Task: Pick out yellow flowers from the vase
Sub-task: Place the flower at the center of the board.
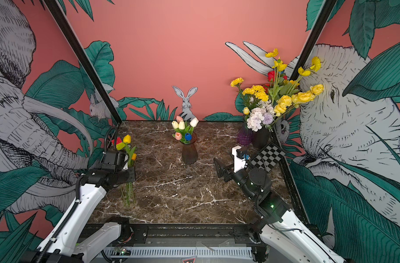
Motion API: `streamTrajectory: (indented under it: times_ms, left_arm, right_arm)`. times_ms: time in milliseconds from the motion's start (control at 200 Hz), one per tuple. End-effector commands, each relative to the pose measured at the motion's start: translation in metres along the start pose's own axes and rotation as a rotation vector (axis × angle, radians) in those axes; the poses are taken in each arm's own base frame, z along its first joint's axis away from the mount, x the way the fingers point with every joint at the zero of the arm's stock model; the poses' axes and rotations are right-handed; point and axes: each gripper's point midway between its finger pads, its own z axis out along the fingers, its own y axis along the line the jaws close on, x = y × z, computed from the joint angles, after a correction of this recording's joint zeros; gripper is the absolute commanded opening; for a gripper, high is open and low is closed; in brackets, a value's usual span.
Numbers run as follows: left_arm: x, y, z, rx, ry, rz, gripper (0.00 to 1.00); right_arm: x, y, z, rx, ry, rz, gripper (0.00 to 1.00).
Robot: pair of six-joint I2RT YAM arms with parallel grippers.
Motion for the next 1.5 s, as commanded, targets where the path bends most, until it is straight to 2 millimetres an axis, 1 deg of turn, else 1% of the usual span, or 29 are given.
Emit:
streamTrajectory:
  times_ms: [0,160,275,410,525,615,655,710,800,905,1025,1130,1175,1290,1395,1491]
  left_arm:
    - [0.008,0.000,0.013,0.005,0.037,-0.098,0.00]
    - [0.027,-0.004,0.049,0.017,0.096,-0.201,0.00]
    - [0.041,-0.002,0.074,-0.005,0.137,-0.227,0.00]
    - [0.049,0.000,0.093,-0.030,0.172,-0.231,0.00]
    - [0.054,0.005,0.102,-0.060,0.191,-0.228,0.00]
    - [0.058,0.008,0.106,-0.070,0.209,-0.229,0.07]
    - [0.059,0.008,0.107,-0.071,0.214,-0.229,0.12]
    - [0.060,0.010,0.106,-0.076,0.215,-0.233,0.22]
    - [0.055,0.013,0.098,-0.083,0.176,-0.239,0.35]
    - [0.043,0.015,0.083,-0.078,0.097,-0.248,0.44]
    - [0.022,0.017,0.057,-0.060,-0.009,-0.236,0.53]
    - [-0.002,0.010,0.029,-0.006,-0.108,-0.227,0.59]
    - [-0.016,0.000,0.018,0.062,-0.170,-0.211,0.60]
    - [-0.053,-0.037,-0.014,0.236,-0.345,-0.136,0.64]
    - [-0.073,-0.078,-0.037,0.329,-0.456,0.002,0.68]
    - [-0.082,-0.113,-0.050,0.438,-0.538,0.079,0.74]
  right_arm:
    - [-0.005,-0.004,-0.004,0.022,-0.035,-0.018,0.82]
    - [-0.004,-0.007,-0.004,0.037,-0.031,-0.038,0.83]
    - [-0.006,-0.008,-0.004,0.047,-0.033,-0.061,0.84]
    - [-0.005,-0.008,-0.004,0.044,-0.024,-0.075,0.85]
    - [-0.002,-0.008,-0.004,0.042,-0.015,-0.074,0.85]
    - [0.000,-0.009,-0.005,0.046,-0.011,-0.069,0.85]
    - [0.000,-0.010,-0.006,0.049,-0.012,-0.067,0.85]
    - [0.000,-0.011,-0.007,0.055,-0.013,-0.065,0.85]
    - [-0.001,-0.011,-0.009,0.059,-0.017,-0.063,0.85]
    - [-0.003,-0.011,-0.009,0.059,-0.019,-0.060,0.85]
    - [-0.004,-0.011,-0.008,0.060,-0.019,-0.055,0.85]
    - [-0.007,-0.011,-0.008,0.060,-0.027,-0.046,0.85]
    - [-0.008,-0.011,-0.008,0.062,-0.032,-0.042,0.85]
    - [-0.011,-0.012,-0.008,0.070,-0.041,-0.034,0.85]
    - [-0.012,-0.013,-0.008,0.077,-0.046,-0.023,0.85]
    - [-0.013,-0.015,-0.009,0.084,-0.048,-0.012,0.85]
